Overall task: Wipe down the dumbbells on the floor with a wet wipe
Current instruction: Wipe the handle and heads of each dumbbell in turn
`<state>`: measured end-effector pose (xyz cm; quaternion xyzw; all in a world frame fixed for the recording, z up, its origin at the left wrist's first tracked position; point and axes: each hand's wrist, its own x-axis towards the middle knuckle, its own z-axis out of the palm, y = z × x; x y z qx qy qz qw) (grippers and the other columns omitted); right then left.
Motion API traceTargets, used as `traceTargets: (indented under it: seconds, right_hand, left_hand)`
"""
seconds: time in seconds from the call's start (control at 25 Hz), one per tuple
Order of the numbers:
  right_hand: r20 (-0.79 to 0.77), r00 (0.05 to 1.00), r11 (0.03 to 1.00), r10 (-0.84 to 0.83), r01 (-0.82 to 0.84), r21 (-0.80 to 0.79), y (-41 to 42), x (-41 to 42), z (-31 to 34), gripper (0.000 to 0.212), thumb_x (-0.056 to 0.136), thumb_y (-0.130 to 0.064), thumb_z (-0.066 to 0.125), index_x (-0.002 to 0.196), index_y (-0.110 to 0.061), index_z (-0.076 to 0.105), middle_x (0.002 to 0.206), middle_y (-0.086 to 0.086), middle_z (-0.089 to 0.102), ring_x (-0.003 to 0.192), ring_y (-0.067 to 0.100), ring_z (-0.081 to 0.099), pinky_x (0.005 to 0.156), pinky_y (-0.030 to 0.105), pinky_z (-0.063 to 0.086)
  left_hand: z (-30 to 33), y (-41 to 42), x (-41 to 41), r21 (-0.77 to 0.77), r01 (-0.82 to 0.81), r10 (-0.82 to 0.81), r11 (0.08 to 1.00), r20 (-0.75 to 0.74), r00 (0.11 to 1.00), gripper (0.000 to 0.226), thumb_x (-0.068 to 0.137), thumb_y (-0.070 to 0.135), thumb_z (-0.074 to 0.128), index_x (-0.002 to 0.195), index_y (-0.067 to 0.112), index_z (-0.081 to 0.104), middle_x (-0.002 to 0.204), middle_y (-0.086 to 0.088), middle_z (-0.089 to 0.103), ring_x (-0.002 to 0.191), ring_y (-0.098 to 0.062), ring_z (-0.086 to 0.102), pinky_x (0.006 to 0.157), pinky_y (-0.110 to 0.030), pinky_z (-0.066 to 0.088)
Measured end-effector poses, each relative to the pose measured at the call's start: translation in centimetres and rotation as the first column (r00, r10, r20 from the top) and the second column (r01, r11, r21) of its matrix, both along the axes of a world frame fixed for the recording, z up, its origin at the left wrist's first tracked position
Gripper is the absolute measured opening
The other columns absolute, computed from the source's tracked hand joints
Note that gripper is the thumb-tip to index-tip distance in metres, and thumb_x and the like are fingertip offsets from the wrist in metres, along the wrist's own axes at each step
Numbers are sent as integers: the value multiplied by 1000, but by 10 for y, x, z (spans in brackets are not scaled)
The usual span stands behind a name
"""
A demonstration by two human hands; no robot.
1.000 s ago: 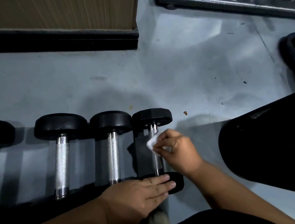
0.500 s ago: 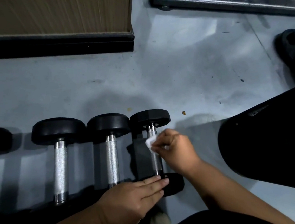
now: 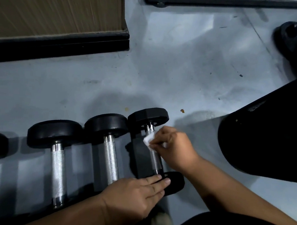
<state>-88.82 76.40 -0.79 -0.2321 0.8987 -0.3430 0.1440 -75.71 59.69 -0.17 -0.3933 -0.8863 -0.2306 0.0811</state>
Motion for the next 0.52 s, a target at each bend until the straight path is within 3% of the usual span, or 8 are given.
traceTargets:
  seconds: [0.16,0.32,0.4,0.52]
  right_hand:
    - [145,976,986,160,-165,27,26,19,13,13,75,-10,85,80,-21,81,84,-13,66,80,-2,66,77,11,50]
    - [14,992,991,124,-124,53,2,-11,10,7,77,-13,84,76,-19,81,81,-4,67,73,3,61,71,19,48]
    - [-20,999,999,36,-35,29,-10,-23,6,5,78,-15,85,79,-19,82,82,-2,68,73,6,60,70,15,45]
    - [-12,1000,999,-25,25,33,-5,-5,5,9,76,-14,87,83,-19,83,86,-3,69,80,4,61,72,0,38]
  left_hand:
    - [-4,6,2,57,-50,49,997,21,999,57,112,20,22,109,17,79,128,3,69,111,-16,70,56,-27,61]
    - [-11,12,4,66,-61,57,996,55,997,52,111,22,23,117,16,75,131,6,68,114,-14,68,63,-28,62]
    - [-10,9,1,38,-21,21,999,22,1000,50,110,20,28,113,17,77,129,5,69,112,-14,69,68,-26,61]
    - [-5,-3,-10,1,82,-82,997,2,997,33,96,21,50,114,15,77,130,1,68,110,-15,70,74,-24,61]
